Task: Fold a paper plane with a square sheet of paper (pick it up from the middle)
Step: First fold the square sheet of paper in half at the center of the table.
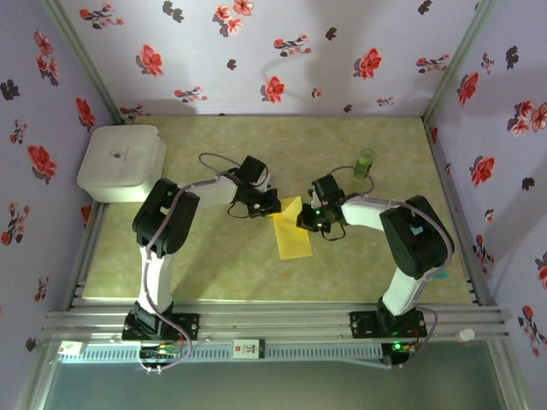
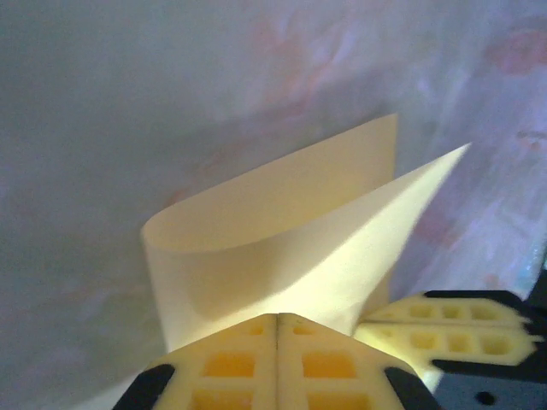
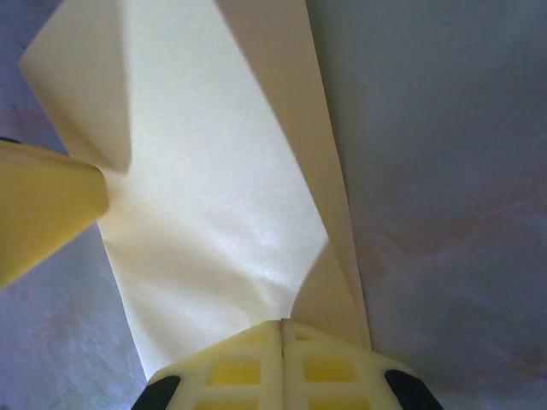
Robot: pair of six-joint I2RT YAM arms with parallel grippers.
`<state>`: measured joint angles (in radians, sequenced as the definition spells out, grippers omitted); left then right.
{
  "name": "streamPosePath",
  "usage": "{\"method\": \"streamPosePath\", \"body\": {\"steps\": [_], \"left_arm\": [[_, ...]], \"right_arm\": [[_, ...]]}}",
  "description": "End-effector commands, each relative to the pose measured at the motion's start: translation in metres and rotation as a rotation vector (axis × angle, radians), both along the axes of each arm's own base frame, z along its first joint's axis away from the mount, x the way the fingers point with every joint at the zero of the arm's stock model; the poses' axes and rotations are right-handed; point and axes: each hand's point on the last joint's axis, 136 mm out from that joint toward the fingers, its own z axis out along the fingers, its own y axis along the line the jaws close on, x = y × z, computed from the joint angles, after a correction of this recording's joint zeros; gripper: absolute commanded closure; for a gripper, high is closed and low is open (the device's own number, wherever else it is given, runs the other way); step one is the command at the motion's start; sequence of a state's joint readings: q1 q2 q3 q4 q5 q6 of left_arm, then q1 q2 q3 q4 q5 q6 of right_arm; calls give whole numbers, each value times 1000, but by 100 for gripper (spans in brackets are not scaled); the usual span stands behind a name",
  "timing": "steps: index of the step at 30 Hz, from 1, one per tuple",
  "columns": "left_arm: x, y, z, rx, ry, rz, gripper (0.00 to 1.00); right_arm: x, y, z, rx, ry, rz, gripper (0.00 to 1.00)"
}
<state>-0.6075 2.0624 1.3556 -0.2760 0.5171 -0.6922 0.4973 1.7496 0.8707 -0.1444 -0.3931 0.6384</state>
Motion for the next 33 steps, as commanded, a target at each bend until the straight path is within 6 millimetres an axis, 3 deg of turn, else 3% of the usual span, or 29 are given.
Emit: {"method": "streamPosePath", "body": {"steps": [1,13,18,33], "left_arm": [[2,4,-7,22,21,-19,100],[7,27,-41,73,67,29,100],[18,39,-42,87,61,101,100],[48,52,-46,107,87,251,100]], "right_arm": [[-48,-38,-49,-196,200,-10,100],[-51,-39,-51,-199,208,-11,100],[-51,-39,-51,-197,206,-11,100],[-53,-40,-53,-201,210,-4,100]]}}
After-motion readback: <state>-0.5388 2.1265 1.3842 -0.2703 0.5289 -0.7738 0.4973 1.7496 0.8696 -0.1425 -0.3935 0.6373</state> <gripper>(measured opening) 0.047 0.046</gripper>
